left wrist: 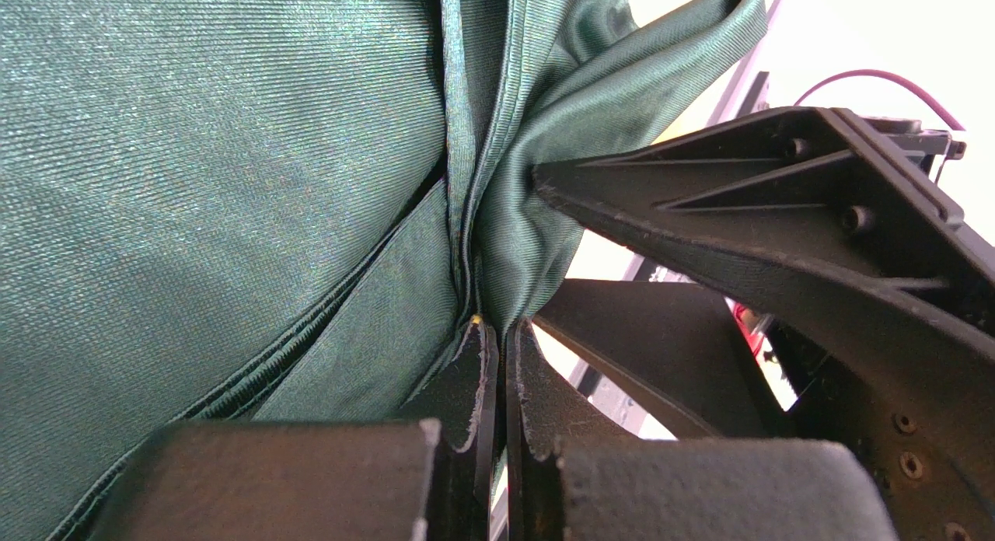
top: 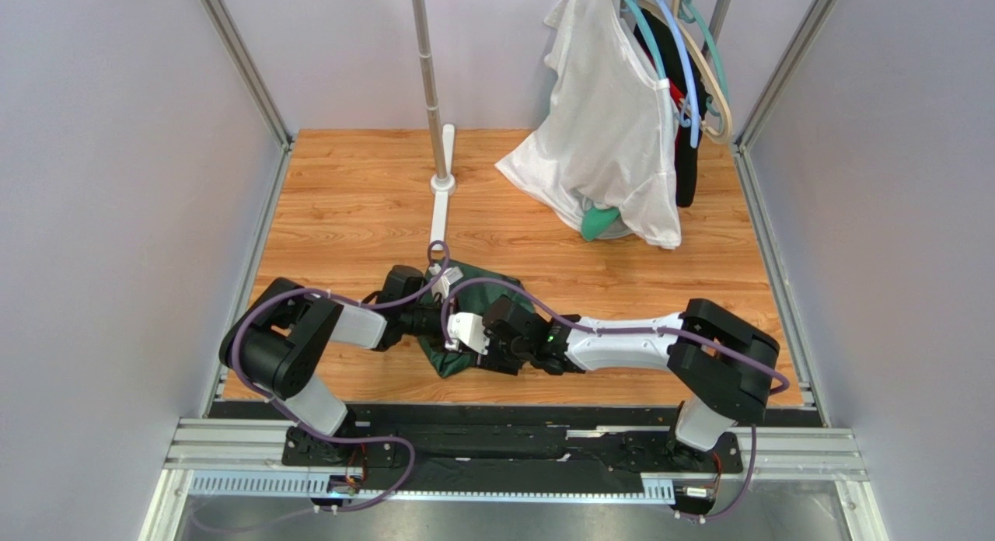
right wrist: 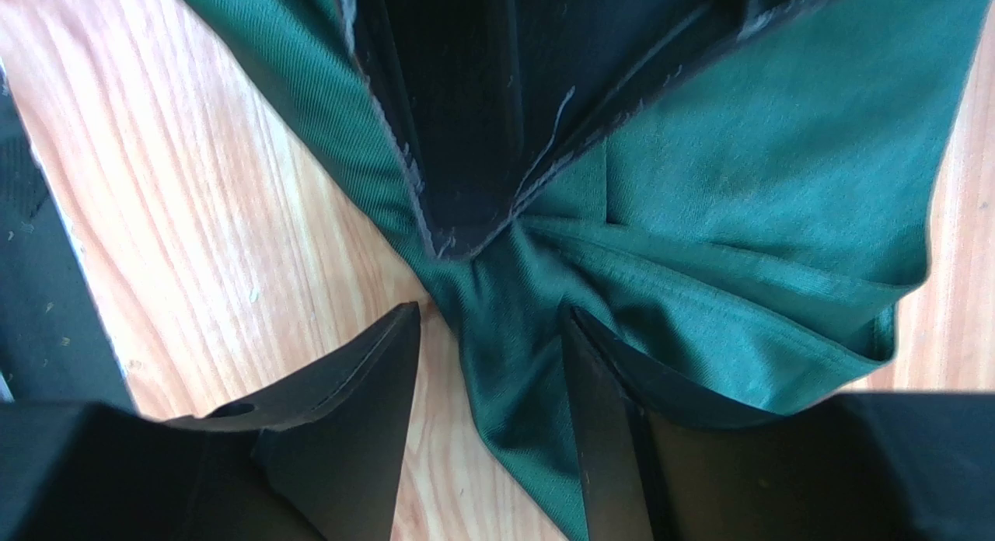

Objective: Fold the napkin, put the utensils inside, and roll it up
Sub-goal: Roll the napkin with the utensil

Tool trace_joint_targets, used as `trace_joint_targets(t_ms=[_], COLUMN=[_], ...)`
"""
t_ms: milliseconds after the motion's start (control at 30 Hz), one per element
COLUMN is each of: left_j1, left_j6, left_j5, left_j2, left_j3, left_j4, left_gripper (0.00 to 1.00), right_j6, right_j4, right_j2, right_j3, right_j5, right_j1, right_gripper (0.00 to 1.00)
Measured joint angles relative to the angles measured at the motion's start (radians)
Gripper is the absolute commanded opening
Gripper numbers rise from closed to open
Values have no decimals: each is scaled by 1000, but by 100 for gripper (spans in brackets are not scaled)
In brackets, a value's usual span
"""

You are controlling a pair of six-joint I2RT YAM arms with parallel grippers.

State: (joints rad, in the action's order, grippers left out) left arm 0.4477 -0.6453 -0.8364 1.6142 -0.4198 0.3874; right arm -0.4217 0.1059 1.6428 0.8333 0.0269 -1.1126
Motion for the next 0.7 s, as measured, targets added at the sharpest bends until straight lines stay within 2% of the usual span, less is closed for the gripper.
trace_joint_targets(t_ms=[100,200,333,500,533,600,700], left_j1=[-1,-2,-5,-8,-10,-10,-10], left_j6=[0,0,1,7,9,19,43], left_j5=[0,-1,0,2,3,10,37], left_j2=[0,0,0,0,-1,-10,-34], left_j3=[0,0,0,0,0,-2,-12], left_j4=[0,0,2,7,6,-2,-45], left_gripper=[0,0,0,3,8,13,37], right_j6=[-7,-17,-25,-36,-39,-42,-39], right_j4=[-25,-36,-36,-33,-31,-19,-2], right_j2=[11,19,25,29,29,34,45], right_j3=[2,4,6,6,8,18,37], right_j5=[3,0,-11,-29,-33,-42,-45], right_j1=[0,2,1,2,2,3,6], right_gripper=[48,40,22,11,5,3,0])
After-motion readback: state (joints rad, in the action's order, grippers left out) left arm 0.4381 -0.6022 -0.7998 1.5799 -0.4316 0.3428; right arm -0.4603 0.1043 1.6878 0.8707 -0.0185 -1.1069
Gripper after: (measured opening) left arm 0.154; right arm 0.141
